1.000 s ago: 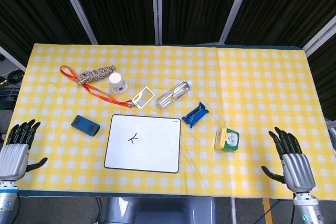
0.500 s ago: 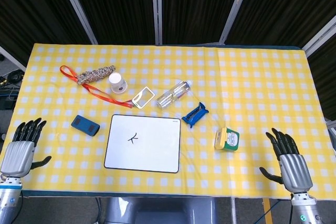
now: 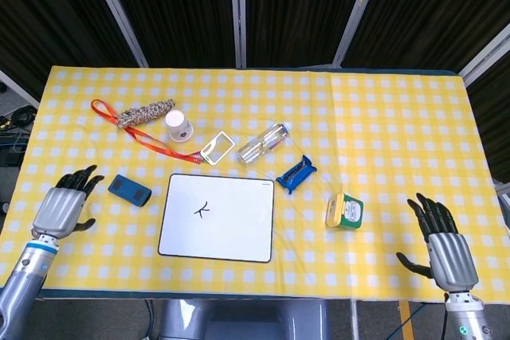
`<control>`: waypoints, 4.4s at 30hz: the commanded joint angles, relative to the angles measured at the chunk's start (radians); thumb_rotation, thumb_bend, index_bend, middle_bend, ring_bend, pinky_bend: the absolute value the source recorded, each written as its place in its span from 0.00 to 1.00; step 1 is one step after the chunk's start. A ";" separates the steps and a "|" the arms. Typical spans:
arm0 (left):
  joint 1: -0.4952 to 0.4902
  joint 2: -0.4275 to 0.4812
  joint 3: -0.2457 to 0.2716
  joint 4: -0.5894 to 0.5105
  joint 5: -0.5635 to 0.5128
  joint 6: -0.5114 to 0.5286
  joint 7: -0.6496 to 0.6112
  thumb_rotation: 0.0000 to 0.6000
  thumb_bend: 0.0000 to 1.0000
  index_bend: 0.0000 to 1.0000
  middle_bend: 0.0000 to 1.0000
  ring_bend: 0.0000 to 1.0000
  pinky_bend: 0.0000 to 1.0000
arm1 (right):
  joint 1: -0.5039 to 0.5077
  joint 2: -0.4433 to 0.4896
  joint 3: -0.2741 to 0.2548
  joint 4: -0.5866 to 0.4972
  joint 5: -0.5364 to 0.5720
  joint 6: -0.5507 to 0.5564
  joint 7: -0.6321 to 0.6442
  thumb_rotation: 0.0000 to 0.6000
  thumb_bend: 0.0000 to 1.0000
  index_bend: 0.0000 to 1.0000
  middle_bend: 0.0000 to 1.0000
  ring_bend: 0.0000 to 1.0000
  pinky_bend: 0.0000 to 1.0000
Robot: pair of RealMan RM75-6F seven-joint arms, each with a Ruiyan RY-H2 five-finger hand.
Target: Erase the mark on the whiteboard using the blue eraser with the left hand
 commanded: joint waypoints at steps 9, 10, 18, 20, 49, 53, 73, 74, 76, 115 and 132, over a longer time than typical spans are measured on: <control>-0.163 -0.049 -0.020 0.050 -0.086 -0.196 0.101 1.00 0.22 0.23 0.08 0.13 0.16 | 0.003 0.004 0.006 0.002 0.013 -0.006 0.011 1.00 0.07 0.00 0.00 0.00 0.00; -0.169 -0.056 -0.019 0.052 -0.093 -0.200 0.110 1.00 0.22 0.23 0.08 0.13 0.16 | 0.002 0.005 0.007 0.002 0.013 -0.005 0.013 1.00 0.07 0.00 0.00 0.00 0.00; -0.218 -0.113 -0.011 0.085 -0.172 -0.248 0.196 1.00 0.28 0.24 0.09 0.14 0.16 | 0.004 0.008 0.008 0.001 0.018 -0.011 0.019 1.00 0.07 0.00 0.00 0.00 0.00; -0.227 -0.122 -0.009 0.090 -0.194 -0.261 0.201 1.00 0.29 0.25 0.09 0.14 0.16 | 0.003 0.008 0.008 0.000 0.019 -0.010 0.019 1.00 0.07 0.00 0.00 0.00 0.00; -0.232 -0.251 0.016 0.243 -0.184 -0.152 0.089 1.00 0.53 0.74 0.55 0.51 0.48 | 0.003 0.009 0.008 0.001 0.018 -0.010 0.025 1.00 0.07 0.00 0.00 0.00 0.00; -0.222 -0.250 0.020 0.262 -0.125 -0.104 0.020 1.00 0.53 0.76 0.56 0.52 0.49 | 0.004 0.009 0.007 0.000 0.018 -0.013 0.025 1.00 0.07 0.00 0.00 0.00 0.00; -0.247 -0.323 0.029 0.150 0.050 0.015 -0.011 1.00 0.57 0.78 0.58 0.54 0.51 | 0.002 0.026 0.012 -0.012 0.024 -0.009 0.053 1.00 0.07 0.00 0.00 0.00 0.00; -0.251 -0.338 0.029 0.153 0.053 0.013 -0.002 1.00 0.57 0.78 0.58 0.54 0.51 | 0.003 0.027 0.012 -0.012 0.026 -0.011 0.055 1.00 0.07 0.00 0.00 0.00 0.00; -0.261 -0.363 0.030 0.154 0.055 0.003 0.016 1.00 0.57 0.78 0.58 0.54 0.51 | 0.004 0.027 0.013 -0.011 0.029 -0.015 0.059 1.00 0.07 0.00 0.00 0.00 0.00; -0.281 -0.511 0.055 0.180 0.046 -0.035 0.033 1.00 0.57 0.78 0.58 0.54 0.51 | 0.007 0.021 0.002 -0.011 0.017 -0.023 0.053 1.00 0.07 0.00 0.00 0.00 0.00; -0.263 -0.453 0.056 0.238 0.059 -0.020 -0.058 1.00 0.57 0.78 0.58 0.54 0.51 | 0.003 0.020 -0.001 -0.017 0.009 -0.015 0.043 1.00 0.07 0.00 0.00 0.00 0.00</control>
